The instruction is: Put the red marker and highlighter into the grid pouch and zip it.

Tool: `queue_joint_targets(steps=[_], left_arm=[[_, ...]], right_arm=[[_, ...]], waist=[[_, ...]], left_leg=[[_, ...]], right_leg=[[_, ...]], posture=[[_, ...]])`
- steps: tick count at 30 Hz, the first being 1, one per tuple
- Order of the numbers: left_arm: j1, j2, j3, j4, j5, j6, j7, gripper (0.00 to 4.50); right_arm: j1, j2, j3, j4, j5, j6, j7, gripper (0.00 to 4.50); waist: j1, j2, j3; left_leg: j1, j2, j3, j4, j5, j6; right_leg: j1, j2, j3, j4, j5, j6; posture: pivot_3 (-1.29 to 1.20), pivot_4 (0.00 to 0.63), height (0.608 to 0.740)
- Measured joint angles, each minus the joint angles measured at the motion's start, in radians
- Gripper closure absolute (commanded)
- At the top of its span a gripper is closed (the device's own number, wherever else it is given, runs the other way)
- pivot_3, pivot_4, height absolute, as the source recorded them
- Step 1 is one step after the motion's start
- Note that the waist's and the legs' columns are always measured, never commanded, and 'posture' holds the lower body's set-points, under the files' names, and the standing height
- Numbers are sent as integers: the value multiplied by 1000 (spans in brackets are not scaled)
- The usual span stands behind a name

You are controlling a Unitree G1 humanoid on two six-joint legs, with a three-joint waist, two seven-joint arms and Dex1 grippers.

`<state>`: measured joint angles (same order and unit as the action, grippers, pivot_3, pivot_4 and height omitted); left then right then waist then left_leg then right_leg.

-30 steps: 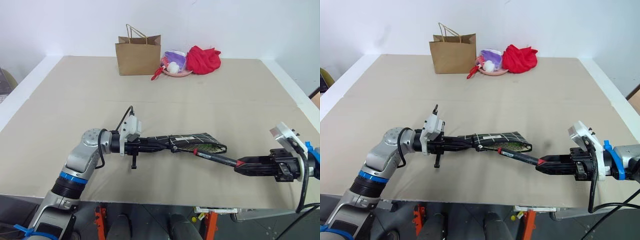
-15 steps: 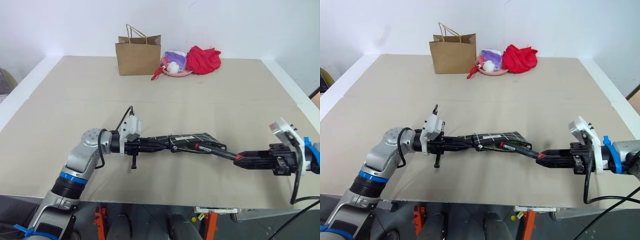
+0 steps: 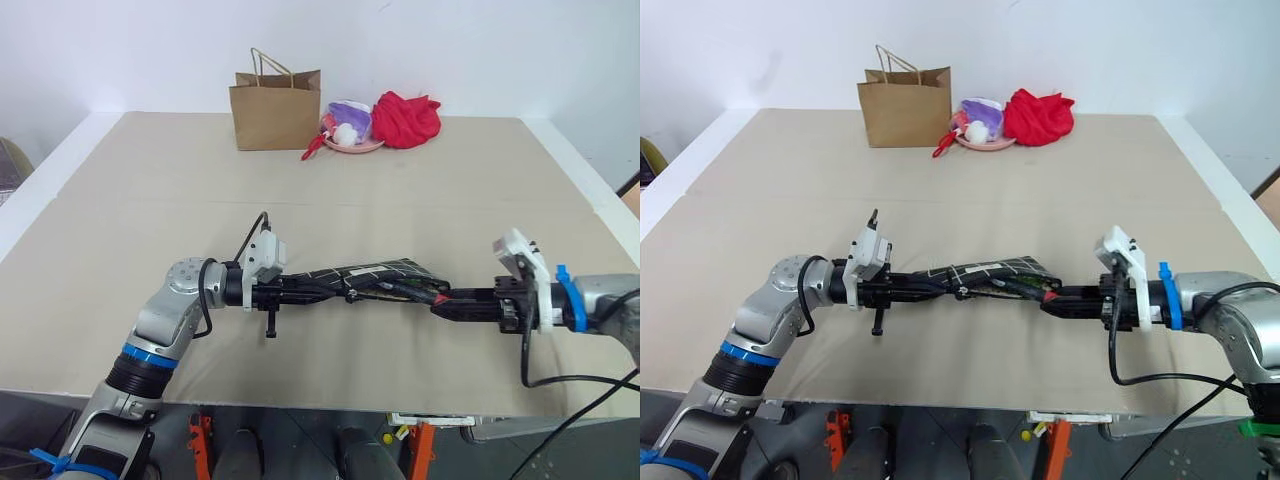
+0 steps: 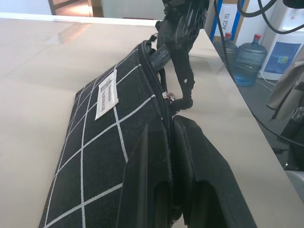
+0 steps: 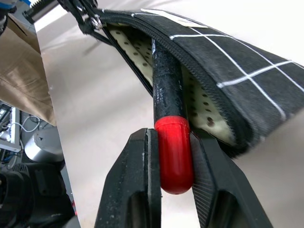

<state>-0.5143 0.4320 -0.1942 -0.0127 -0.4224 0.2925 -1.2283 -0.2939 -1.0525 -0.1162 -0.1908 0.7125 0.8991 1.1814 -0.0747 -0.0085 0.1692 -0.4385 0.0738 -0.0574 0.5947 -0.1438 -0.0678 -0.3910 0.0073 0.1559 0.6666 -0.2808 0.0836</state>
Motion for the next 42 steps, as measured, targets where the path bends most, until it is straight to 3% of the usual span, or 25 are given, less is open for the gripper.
queue_joint_targets(steps=[4,5,10,14,20,29,38,40,42], left_arm=[[1,1,0,-1,0,0,2,4500],[2,2,0,-3,0,0,2,4500],[13,17,4,-11,-1,1,2,4500],[11,22,8,-10,-1,0,-1,4500],[4,23,10,-7,-19,20,-5,4500],[-5,15,7,-14,-30,44,-3,4500],[-4,16,5,-23,-29,44,0,4500],[-4,16,5,-23,-29,44,0,4500],[-4,16,5,-24,-28,43,1,4500]], right_arm=[[-1,-6,4,-30,3,-10,35,171],[10,-17,2,-36,10,-10,49,74],[139,-80,-81,-78,26,-75,162,74],[209,-20,-105,-173,7,-219,188,74],[94,122,-60,-197,-28,-334,96,74],[-66,350,138,-97,-194,-507,-21,74],[-114,406,192,-76,-204,-524,-23,74],[-119,420,202,-65,-206,-528,-22,604],[-133,431,211,-45,-209,-529,-21,1422]], waist=[[2,0,0],[3,0,0],[4,0,0],[-2,0,0],[-4,-2,1],[-3,-3,1],[0,-3,1],[0,-3,1],[0,-3,1]], left_leg=[[0,0,0,0,0,0],[0,0,0,0,0,0],[0,0,0,-1,0,0],[1,0,0,0,0,0],[1,0,0,2,1,-2],[0,0,-1,-1,1,-2],[1,0,-1,-2,1,-2],[0,0,-1,-2,1,-2],[0,0,-1,-1,1,-2]], right_leg=[[0,0,0,0,0,0],[0,0,0,0,0,0],[0,0,0,0,-1,0],[0,0,0,0,0,0],[1,0,0,0,1,-3],[0,0,0,0,1,0],[0,0,-1,1,0,0],[0,0,-1,1,1,0],[0,0,-1,1,1,0]], posture=[[0,150,740],[0,150,740],[0,150,740],[0,150,740],[0,150,740],[0,150,740],[0,150,740],[0,150,740],[0,150,740]])
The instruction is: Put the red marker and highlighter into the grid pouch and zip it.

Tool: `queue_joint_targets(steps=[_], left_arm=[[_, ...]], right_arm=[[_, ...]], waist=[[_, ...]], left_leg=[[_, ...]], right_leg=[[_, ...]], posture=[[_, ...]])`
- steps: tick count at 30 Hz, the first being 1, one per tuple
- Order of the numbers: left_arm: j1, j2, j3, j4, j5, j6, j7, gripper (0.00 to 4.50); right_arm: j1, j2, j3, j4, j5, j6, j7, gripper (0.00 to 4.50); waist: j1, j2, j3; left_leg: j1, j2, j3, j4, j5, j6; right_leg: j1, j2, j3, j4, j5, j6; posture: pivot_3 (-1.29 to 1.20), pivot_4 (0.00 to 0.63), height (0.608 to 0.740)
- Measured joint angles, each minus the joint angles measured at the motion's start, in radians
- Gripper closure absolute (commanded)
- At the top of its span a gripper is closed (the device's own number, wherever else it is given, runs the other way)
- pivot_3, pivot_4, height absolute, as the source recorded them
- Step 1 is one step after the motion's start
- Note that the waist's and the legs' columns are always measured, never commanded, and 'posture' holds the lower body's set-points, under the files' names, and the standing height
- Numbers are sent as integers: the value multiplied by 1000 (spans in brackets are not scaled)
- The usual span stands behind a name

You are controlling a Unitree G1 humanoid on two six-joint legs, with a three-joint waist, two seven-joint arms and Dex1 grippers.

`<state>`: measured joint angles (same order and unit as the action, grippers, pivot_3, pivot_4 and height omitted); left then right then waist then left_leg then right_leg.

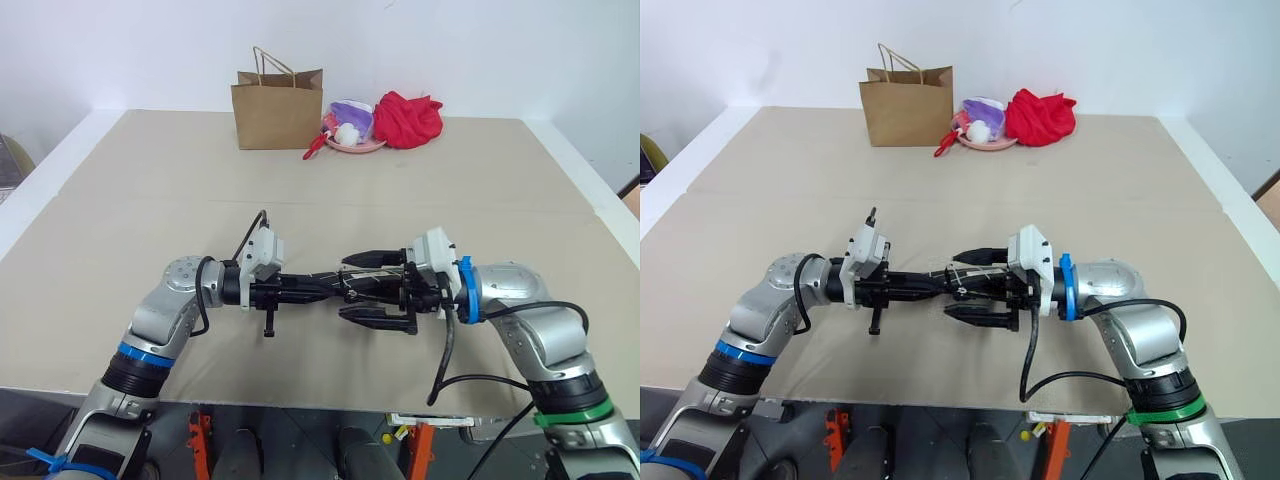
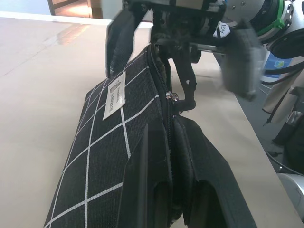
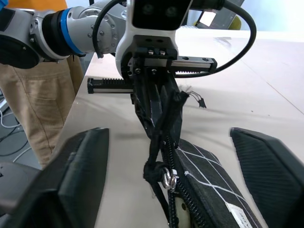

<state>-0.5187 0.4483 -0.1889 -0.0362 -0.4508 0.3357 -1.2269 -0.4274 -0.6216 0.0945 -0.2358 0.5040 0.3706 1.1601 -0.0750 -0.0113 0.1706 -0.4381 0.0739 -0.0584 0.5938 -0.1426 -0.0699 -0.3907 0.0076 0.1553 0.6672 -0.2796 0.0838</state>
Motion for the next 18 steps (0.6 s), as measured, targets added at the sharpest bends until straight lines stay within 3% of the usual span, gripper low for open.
queue_joint_targets(steps=[6,7,18], left_arm=[[0,-1,-1,0,3,-2,1,4500],[0,-1,-1,0,3,-2,2,4500],[0,-2,-1,0,10,-4,2,4500]], right_arm=[[-19,13,32,14,-12,-6,12,4318],[-19,13,32,18,-15,-9,13,4490],[-11,15,26,17,-1,-2,15,4490]], waist=[[0,0,0],[0,0,0],[0,0,0]], left_leg=[[0,0,0,0,0,0],[0,0,0,0,0,0],[0,0,0,0,0,0]], right_leg=[[0,0,0,0,0,0],[0,0,0,0,0,0],[0,0,0,0,0,0]], posture=[[0,150,740],[0,150,740],[0,150,740]])
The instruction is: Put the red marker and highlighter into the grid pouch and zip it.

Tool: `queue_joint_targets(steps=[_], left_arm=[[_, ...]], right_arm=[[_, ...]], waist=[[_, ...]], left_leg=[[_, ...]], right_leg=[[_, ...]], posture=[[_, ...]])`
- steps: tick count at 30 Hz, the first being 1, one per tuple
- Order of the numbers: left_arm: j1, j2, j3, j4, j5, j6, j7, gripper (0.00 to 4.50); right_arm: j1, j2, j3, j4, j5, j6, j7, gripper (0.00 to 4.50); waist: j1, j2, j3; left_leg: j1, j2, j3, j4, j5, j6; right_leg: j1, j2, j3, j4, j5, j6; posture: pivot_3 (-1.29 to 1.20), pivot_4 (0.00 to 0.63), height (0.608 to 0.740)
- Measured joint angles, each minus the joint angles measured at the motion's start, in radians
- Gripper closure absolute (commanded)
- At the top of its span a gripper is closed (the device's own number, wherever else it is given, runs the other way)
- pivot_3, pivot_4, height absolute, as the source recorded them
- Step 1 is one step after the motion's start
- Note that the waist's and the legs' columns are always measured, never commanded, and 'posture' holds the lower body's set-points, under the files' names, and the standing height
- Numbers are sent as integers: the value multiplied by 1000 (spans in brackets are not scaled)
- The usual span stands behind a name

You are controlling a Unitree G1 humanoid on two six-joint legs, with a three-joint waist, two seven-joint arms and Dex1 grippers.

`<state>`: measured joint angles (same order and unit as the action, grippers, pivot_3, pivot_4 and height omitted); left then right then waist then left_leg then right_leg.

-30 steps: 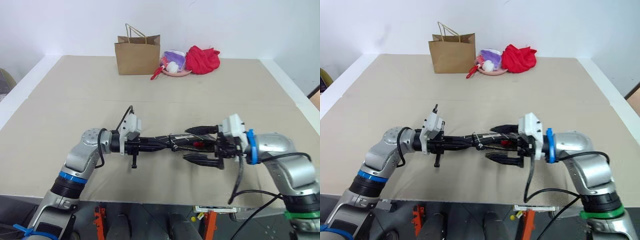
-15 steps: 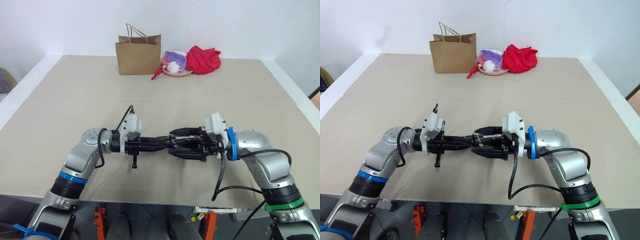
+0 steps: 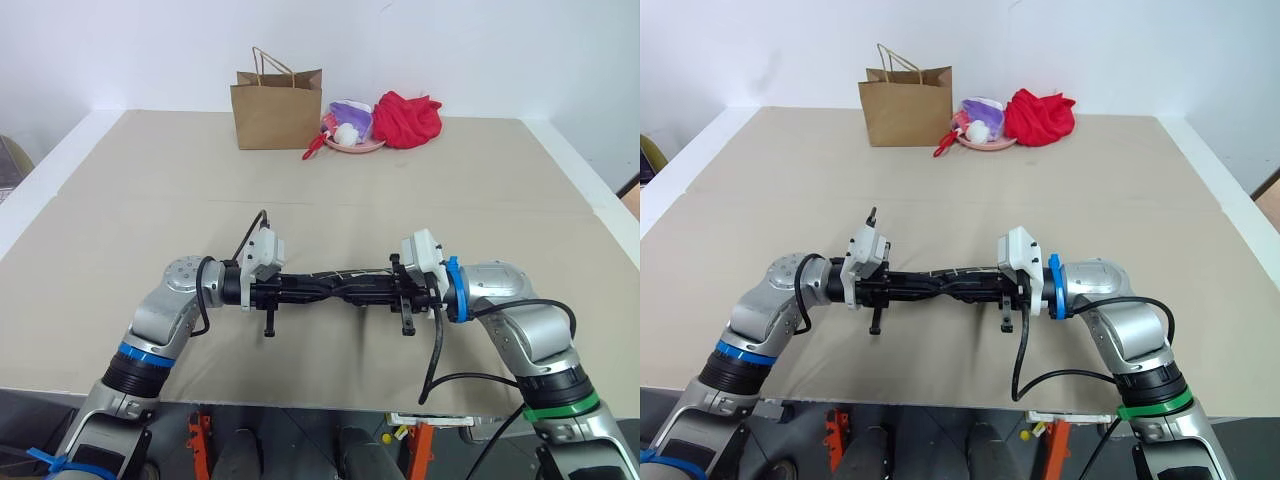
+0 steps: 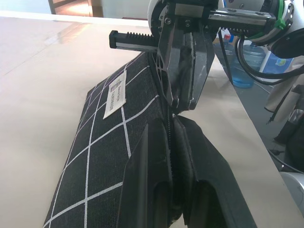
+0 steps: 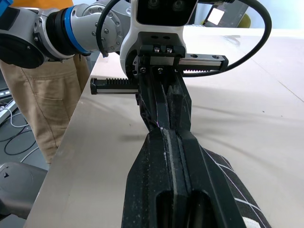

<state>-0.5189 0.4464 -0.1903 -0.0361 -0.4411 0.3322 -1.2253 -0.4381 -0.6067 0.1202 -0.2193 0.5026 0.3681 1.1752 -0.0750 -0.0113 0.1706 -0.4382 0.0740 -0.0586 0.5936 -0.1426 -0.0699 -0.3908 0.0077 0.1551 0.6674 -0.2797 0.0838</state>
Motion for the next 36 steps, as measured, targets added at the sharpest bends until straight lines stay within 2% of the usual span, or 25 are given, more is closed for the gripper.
queue_joint_targets(steps=[6,14,22,25,26,27,28,29,31,32,36], left_arm=[[0,6,1,0,1,-3,-1,4500],[0,20,2,3,1,-8,-6,4500],[0,44,1,4,-1,-7,-35,4500],[0,56,2,4,-6,9,-52,3391],[0,62,2,5,-10,18,-54,2913],[0,68,2,5,-12,26,-56,2170],[0,69,2,5,-12,28,-57,1982],[0,69,3,4,-15,36,-56,1577],[-6,72,4,4,-28,74,-47,694],[-12,74,9,4,-37,98,-39,134],[-35,77,43,24,-34,130,30,56]], right_arm=[[61,-133,-141,0,45,9,23,4490],[212,-327,-326,147,33,-55,125,4490],[253,-387,-369,230,11,-107,171,4490],[240,-389,-370,206,76,19,151,3564],[232,-390,-370,196,106,74,143,3105],[216,-389,-370,177,142,133,123,2349],[211,-388,-370,172,149,145,119,2106],[194,-383,-370,163,168,176,103,1753],[138,-347,-371,154,216,253,47,830],[111,-323,-370,153,238,291,14,161],[80,-279,-361,175,236,311,-35,65]], waist=[[7,0,0],[2,0,0],[-2,0,0],[-2,0,0],[-2,0,0],[-2,0,0],[-2,0,0],[-2,0,0],[-3,0,0],[-3,0,0],[-2,0,0]], left_leg=[[0,0,0,0,0,0],[1,0,0,0,0,0],[1,0,0,1,0,0],[1,0,0,1,0,0],[1,0,0,1,0,0],[1,0,0,1,0,0],[1,0,0,1,0,0],[1,0,0,1,0,0],[1,0,0,1,0,0],[1,0,0,1,0,0],[0,0,0,1,0,0]], right_leg=[[0,0,0,0,0,0],[1,0,0,0,-1,0],[1,0,0,0,0,0],[1,0,0,0,0,0],[1,0,0,0,0,0],[1,0,0,0,0,0],[1,0,0,0,0,0],[1,0,0,0,0,0],[1,0,0,0,0,0],[1,0,0,0,0,0],[1,0,0,0,0,0]], posture=[[0,150,740],[0,150,740],[0,150,740],[0,150,740],[0,150,740],[0,150,740],[0,150,740],[0,150,740],[0,150,740],[0,150,740],[0,150,740]])
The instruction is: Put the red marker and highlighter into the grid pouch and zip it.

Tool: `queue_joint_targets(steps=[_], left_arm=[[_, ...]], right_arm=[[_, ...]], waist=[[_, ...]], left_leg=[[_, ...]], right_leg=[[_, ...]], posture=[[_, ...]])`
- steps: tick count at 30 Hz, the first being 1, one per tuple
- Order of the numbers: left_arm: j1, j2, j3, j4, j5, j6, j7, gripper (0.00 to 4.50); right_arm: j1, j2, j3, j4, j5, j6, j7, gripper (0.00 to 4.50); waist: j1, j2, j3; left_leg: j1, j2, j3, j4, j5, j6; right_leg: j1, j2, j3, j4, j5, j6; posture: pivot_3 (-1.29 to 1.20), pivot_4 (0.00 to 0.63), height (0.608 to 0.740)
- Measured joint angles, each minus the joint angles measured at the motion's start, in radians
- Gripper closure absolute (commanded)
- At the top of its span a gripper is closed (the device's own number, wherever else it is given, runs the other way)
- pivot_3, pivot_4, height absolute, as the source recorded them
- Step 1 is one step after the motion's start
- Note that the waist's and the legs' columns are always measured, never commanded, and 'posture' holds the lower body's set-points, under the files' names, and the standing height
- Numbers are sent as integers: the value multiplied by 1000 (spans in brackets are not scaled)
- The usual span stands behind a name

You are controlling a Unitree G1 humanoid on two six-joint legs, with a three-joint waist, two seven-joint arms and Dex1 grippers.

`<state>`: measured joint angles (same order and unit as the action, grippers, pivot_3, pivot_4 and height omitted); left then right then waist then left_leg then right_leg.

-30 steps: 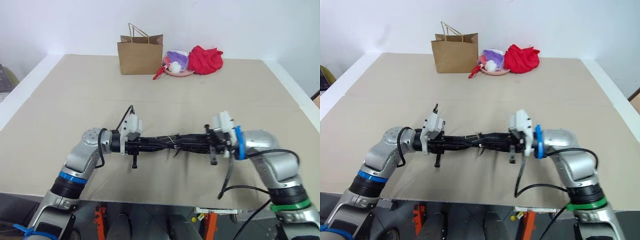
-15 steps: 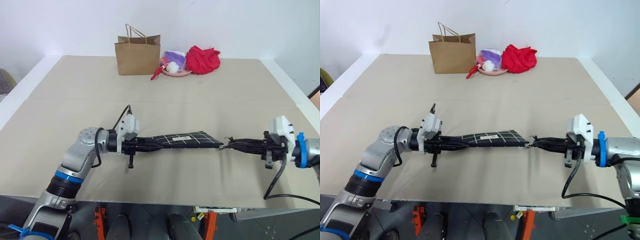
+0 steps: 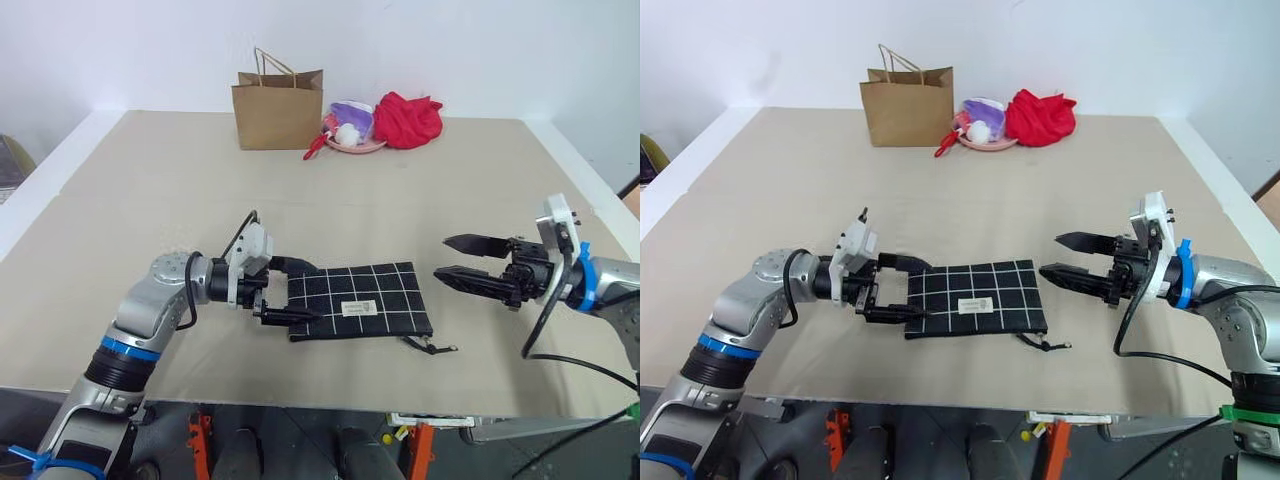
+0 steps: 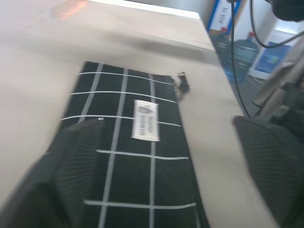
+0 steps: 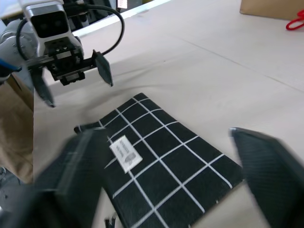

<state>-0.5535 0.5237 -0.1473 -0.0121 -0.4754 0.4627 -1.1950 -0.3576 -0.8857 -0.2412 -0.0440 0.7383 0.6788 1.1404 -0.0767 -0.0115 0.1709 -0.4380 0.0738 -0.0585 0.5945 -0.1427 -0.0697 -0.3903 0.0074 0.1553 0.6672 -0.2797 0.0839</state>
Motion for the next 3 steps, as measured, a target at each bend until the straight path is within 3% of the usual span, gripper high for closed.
queue_joint_targets(steps=[3], left_arm=[[-11,6,34,59,47,-20,76,56]], right_arm=[[-4,39,11,64,-61,-69,-19,65]], waist=[[2,0,0]], left_leg=[[0,0,0,0,0,0]], right_leg=[[0,0,0,0,0,0]], posture=[[0,150,740]])
